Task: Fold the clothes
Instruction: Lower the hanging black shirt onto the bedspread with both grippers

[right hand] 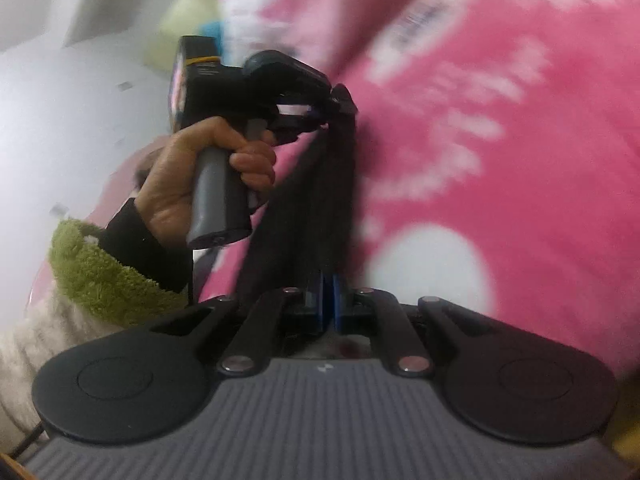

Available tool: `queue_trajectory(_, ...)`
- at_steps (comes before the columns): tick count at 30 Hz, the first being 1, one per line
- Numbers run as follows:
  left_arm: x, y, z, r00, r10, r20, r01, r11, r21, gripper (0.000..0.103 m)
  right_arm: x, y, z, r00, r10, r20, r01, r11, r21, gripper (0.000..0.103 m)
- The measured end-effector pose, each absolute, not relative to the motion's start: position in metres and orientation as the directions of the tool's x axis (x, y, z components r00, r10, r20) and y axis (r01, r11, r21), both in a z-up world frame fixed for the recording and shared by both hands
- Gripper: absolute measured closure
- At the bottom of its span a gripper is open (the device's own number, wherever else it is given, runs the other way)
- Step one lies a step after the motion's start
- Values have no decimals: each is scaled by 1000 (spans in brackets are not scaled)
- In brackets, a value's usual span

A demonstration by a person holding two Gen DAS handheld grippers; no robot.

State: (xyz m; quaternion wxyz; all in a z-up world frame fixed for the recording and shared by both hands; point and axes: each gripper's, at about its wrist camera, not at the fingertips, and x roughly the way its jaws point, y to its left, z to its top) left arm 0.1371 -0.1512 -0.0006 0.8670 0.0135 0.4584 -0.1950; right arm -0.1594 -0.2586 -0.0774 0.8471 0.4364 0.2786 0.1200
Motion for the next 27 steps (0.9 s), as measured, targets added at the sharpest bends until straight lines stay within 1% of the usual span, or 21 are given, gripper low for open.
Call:
queue_trajectory(1,136,-155,-9,492,-333,-804,358,920,-162,76,-161,-262,-82,815,449,-366,52,572,819,100)
queue_trajectory(2,134,-152,-8,497,-359,-790,368,912,-183,72,-163,-264,-83,816,449,-363,52,568,821,100)
queue_trajectory(3,133,-147,-4,492,-383,-782,374,904,-207,66,-163,-265,-84,817,453,-356,45,567,823,100)
queue_trajectory(5,131,-137,7,484,-423,-766,376,891,-255,63,-161,-266,-84,817,463,-343,39,550,834,100)
queue_trajectory(7,122,-121,25,496,-457,-738,370,881,-296,55,-156,-268,-87,812,474,-341,43,534,844,100)
queue_trajectory(9,108,-97,48,534,-480,-696,376,872,-314,50,-155,-270,-90,806,485,-340,47,520,853,100)
queue_trajectory(12,75,-53,77,591,-476,-651,364,878,-311,47,-156,-274,-90,798,503,-331,38,507,861,99)
queue_trajectory(13,63,-35,85,609,-469,-640,357,882,-307,47,-156,-275,-90,796,508,-328,34,504,863,97)
queue_trajectory(17,8,32,99,662,-407,-629,290,913,-287,45,-153,-283,-88,779,534,-329,16,507,862,96)
queue_trajectory(20,-33,74,86,676,-382,-630,248,923,-294,45,-147,-282,-84,759,545,-357,2,546,838,93)
queue_trajectory(22,-56,94,68,670,-378,-638,220,923,-316,46,-145,-281,-80,744,551,-378,-4,569,822,89)
queue_trajectory(25,-78,110,41,663,-396,-635,198,911,-360,46,-143,-279,-76,714,569,-408,-11,592,806,82)
queue_trajectory(27,-81,113,27,660,-413,-628,191,900,-391,46,-140,-278,-72,695,578,-428,-13,605,796,80)
